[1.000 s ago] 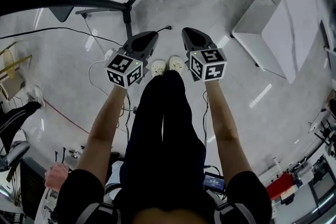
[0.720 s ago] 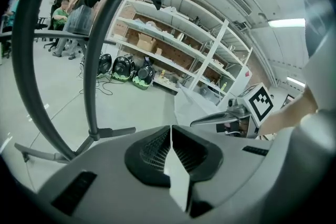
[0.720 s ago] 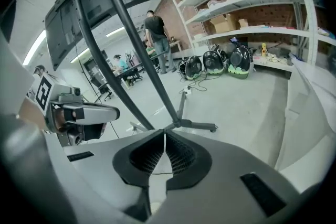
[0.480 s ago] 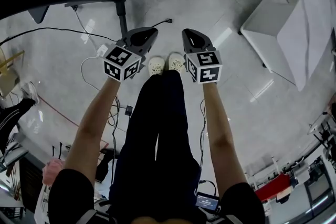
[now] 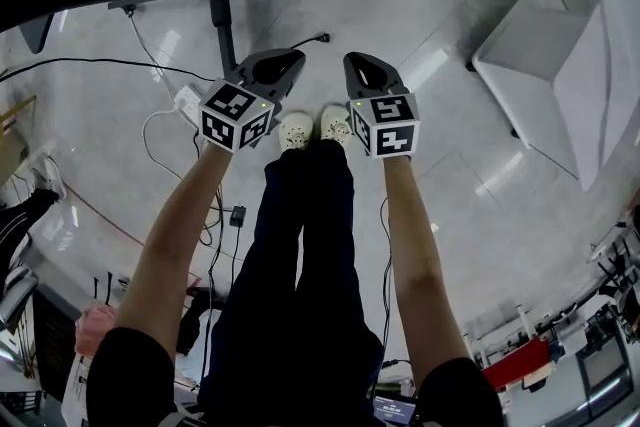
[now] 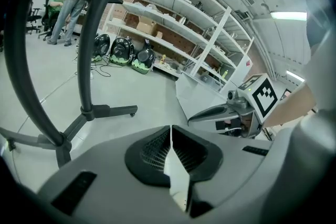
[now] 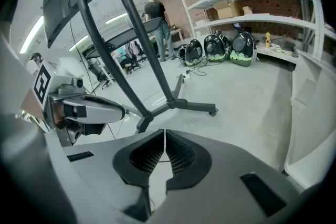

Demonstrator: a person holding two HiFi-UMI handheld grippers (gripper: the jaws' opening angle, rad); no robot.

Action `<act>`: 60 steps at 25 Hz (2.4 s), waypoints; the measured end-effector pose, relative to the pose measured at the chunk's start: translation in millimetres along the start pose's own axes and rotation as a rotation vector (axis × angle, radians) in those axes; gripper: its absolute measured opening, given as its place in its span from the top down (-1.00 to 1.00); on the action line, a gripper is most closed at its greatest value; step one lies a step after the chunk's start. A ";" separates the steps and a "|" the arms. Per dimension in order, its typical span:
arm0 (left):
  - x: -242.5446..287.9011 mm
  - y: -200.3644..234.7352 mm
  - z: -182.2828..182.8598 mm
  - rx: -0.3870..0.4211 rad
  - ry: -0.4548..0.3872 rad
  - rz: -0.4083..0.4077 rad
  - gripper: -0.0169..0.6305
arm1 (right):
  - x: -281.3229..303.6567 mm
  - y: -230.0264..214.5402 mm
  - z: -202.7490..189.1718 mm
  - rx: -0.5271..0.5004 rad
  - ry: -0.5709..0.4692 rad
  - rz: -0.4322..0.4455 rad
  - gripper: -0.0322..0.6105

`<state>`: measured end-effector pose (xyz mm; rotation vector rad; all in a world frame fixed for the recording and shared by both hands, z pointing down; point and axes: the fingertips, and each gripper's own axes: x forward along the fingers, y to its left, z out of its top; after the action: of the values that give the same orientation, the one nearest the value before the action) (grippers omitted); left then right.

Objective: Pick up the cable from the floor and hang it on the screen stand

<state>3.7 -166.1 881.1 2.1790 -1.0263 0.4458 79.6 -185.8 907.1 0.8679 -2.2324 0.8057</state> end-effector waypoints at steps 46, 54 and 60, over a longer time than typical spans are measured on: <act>160.8 156.5 -233.2 -0.046 0.106 0.026 0.89 | 272.1 -57.4 -209.5 -0.349 0.310 0.126 0.18; 165.0 170.8 -253.9 -0.054 0.116 0.029 0.89 | 303.1 -63.3 -226.5 -0.513 0.371 0.139 0.17; 162.1 171.4 -262.6 -0.074 0.128 0.024 0.89 | 311.1 -64.6 -239.5 -0.599 0.415 0.125 0.21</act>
<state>-32.1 -148.4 1231.8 2.0472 -0.9840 0.5432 13.9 -169.0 1299.2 0.2475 -1.9879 0.2902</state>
